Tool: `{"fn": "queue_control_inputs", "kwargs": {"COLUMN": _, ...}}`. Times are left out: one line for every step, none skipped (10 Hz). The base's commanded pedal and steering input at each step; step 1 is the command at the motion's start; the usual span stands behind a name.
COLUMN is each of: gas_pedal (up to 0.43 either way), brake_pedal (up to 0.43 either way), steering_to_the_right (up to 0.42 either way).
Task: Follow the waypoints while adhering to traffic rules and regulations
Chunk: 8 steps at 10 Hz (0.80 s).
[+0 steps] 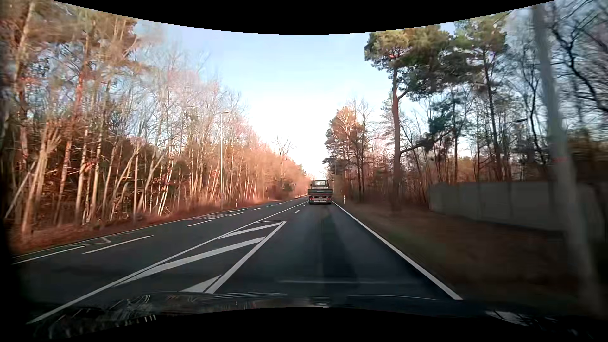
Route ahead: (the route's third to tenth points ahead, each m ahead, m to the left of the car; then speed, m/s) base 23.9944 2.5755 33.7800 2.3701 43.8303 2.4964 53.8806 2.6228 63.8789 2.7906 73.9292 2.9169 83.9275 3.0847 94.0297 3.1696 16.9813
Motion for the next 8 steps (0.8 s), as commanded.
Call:
{"fn": "queue_control_inputs", "kwargs": {"gas_pedal": 0.157, "brake_pedal": 0.0, "steering_to_the_right": -0.002}}
{"fn": "queue_control_inputs", "kwargs": {"gas_pedal": 0.15, "brake_pedal": 0.0, "steering_to_the_right": -0.002}}
{"fn": "queue_control_inputs", "kwargs": {"gas_pedal": 0.15, "brake_pedal": 0.0, "steering_to_the_right": -0.002}}
{"fn": "queue_control_inputs", "kwargs": {"gas_pedal": 0.138, "brake_pedal": 0.0, "steering_to_the_right": -0.002}}
{"fn": "queue_control_inputs", "kwargs": {"gas_pedal": 0.118, "brake_pedal": 0.0, "steering_to_the_right": -0.002}}
{"fn": "queue_control_inputs", "kwargs": {"gas_pedal": 0.11, "brake_pedal": 0.0, "steering_to_the_right": -0.002}}
{"fn": "queue_control_inputs", "kwargs": {"gas_pedal": 0.098, "brake_pedal": 0.0, "steering_to_the_right": -0.002}}
{"fn": "queue_control_inputs", "kwargs": {"gas_pedal": 0.087, "brake_pedal": 0.0, "steering_to_the_right": -0.001}}
